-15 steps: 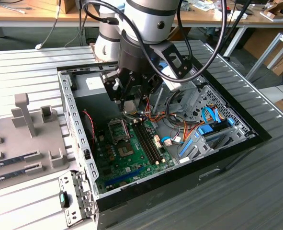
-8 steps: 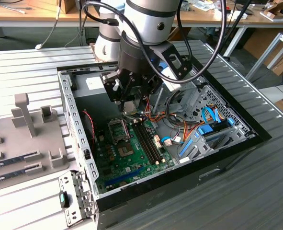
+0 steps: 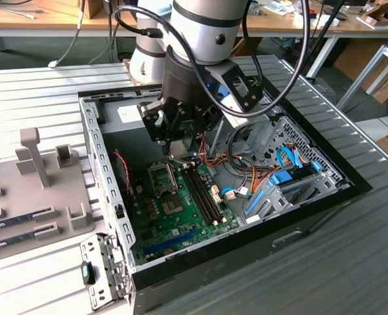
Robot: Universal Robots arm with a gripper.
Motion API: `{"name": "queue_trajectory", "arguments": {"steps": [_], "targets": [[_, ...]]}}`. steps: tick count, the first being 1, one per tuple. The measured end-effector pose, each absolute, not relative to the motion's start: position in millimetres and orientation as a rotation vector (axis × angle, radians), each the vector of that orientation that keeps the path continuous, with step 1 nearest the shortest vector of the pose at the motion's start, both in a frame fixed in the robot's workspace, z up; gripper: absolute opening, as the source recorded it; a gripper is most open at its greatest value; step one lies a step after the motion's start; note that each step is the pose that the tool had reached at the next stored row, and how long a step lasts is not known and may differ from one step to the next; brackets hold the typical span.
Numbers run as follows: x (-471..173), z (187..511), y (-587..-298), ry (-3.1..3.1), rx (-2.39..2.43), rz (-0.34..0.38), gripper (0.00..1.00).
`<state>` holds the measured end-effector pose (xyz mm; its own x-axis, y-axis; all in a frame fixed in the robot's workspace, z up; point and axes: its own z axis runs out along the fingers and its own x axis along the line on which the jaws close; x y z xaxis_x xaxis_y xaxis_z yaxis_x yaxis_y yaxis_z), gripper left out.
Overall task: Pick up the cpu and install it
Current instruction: 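Pick up the cpu and move it towards the insertion slot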
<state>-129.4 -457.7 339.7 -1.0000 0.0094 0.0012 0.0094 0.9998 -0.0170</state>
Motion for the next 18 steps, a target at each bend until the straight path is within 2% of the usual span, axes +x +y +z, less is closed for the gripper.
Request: {"name": "queue_trajectory", "arguments": {"steps": [18], "targets": [[-129.4,334.5,-459.4,-3.140,-0.015,0.030,0.47]]}}
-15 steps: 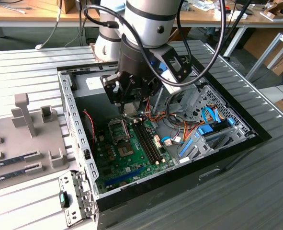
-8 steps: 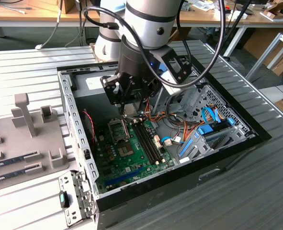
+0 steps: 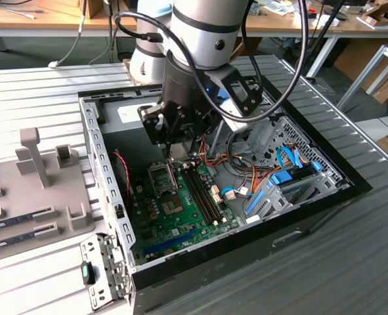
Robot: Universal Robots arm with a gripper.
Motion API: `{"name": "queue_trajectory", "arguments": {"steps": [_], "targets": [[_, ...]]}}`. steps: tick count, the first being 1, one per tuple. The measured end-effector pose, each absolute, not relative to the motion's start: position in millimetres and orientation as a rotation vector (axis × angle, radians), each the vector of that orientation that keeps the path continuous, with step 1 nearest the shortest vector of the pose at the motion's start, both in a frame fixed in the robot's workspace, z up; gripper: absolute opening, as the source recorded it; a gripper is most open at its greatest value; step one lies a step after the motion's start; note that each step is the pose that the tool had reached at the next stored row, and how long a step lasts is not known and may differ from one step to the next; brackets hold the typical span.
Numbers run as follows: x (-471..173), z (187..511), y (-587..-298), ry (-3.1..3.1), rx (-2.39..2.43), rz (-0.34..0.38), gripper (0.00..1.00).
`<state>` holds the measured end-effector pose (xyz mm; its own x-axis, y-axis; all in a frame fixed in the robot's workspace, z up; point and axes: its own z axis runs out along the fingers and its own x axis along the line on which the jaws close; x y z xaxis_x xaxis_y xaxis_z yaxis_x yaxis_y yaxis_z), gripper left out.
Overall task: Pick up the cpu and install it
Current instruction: 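Pick up the cpu and move it towards the insertion slot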
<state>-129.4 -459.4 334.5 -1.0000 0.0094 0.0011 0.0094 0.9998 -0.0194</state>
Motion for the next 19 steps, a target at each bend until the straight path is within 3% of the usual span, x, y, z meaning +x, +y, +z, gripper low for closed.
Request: {"name": "queue_trajectory", "arguments": {"steps": [19], "targets": [[-129.4,328.5,-461.0,-3.140,-0.015,0.036,0.47]]}}
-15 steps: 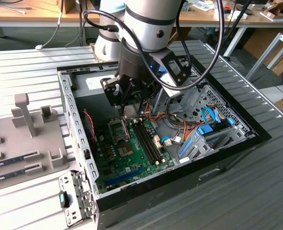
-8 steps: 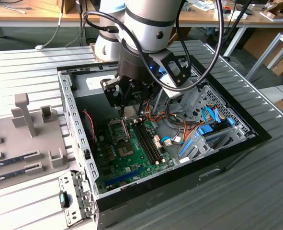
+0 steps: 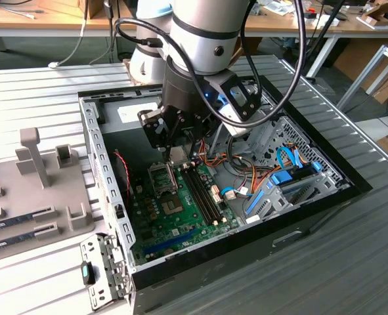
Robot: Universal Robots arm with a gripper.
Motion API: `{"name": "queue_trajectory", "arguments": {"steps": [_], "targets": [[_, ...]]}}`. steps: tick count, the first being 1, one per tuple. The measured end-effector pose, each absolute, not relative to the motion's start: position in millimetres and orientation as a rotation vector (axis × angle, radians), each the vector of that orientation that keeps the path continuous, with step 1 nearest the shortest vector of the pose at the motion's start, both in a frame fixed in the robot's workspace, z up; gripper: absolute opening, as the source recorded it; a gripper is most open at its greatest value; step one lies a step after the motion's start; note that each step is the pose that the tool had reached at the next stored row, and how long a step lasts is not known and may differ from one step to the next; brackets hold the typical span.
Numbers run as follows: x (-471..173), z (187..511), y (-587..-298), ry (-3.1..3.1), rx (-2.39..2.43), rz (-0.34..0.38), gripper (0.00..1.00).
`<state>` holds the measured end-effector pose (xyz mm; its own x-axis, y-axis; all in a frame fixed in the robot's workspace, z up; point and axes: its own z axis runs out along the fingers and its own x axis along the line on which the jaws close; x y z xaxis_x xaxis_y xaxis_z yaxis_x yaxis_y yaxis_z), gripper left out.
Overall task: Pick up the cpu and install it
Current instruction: 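Pick up the cpu and move it towards the insertion slot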
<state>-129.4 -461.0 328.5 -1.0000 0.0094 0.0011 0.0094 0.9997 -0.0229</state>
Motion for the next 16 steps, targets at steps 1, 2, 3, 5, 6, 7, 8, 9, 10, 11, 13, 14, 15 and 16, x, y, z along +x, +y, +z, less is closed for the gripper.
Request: {"name": "queue_trajectory", "arguments": {"steps": [1,2,3,5,6,7,8,9,10,11,13,14,15,16], "targets": [[-129.4,328.3,-461.1,-3.140,-0.015,0.036,0.47],[-129.4,327.9,-461.2,-3.140,-0.015,0.037,0.47],[-129.4,327.6,-461.4,-3.140,-0.015,0.037,0.47],[-129.4,327.0,-461.7,-3.140,-0.015,0.037,0.47],[-129.4,326.8,-461.8,-3.140,-0.015,0.037,0.47],[-129.4,326.4,-462.0,-3.140,-0.015,0.037,0.47],[-129.4,326.0,-462.2,-3.140,-0.015,0.038,0.47],[-129.4,325.8,-462.3,-3.140,-0.015,0.038,0.47],[-129.4,325.6,-462.5,-3.140,-0.015,0.038,0.47],[-129.4,325.2,-462.6,-3.140,-0.015,0.039,0.47],[-129.4,324.6,-462.9,-3.140,-0.015,0.039,0.47],[-129.4,324.4,-463.1,-3.140,-0.015,0.039,0.47],[-129.4,324.0,-463.2,-3.140,-0.015,0.039,0.47],[-129.4,323.6,-463.5,-3.140,-0.015,0.040,0.47]]}}
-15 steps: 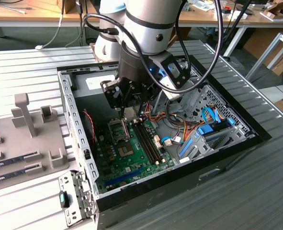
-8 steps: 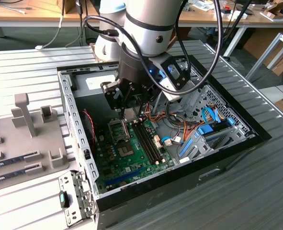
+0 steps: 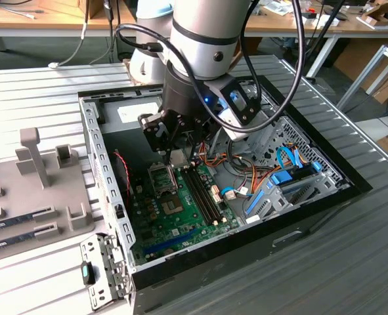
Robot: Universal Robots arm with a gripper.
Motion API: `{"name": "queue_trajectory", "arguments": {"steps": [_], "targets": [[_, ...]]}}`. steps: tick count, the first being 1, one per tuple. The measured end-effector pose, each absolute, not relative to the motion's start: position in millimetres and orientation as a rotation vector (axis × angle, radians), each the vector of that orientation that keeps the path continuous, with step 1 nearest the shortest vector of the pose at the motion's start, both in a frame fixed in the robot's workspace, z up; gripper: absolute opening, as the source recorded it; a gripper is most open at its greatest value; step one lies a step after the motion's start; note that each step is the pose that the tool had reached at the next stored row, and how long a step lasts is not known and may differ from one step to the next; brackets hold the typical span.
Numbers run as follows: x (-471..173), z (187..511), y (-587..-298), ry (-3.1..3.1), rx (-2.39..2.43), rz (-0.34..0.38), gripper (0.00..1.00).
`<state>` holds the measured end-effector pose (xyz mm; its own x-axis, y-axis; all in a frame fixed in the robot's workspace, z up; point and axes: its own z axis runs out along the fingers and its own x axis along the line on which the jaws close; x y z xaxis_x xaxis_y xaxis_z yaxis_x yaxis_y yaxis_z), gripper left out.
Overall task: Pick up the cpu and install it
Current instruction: 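Pick up the cpu and move it towards the insertion slot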
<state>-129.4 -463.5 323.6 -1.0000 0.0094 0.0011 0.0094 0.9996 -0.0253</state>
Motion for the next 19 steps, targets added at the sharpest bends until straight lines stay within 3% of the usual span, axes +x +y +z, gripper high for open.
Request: {"name": "queue_trajectory", "arguments": {"steps": [19], "targets": [[-129.4,316.4,-465.5,-3.140,-0.015,0.049,0.47]]}}
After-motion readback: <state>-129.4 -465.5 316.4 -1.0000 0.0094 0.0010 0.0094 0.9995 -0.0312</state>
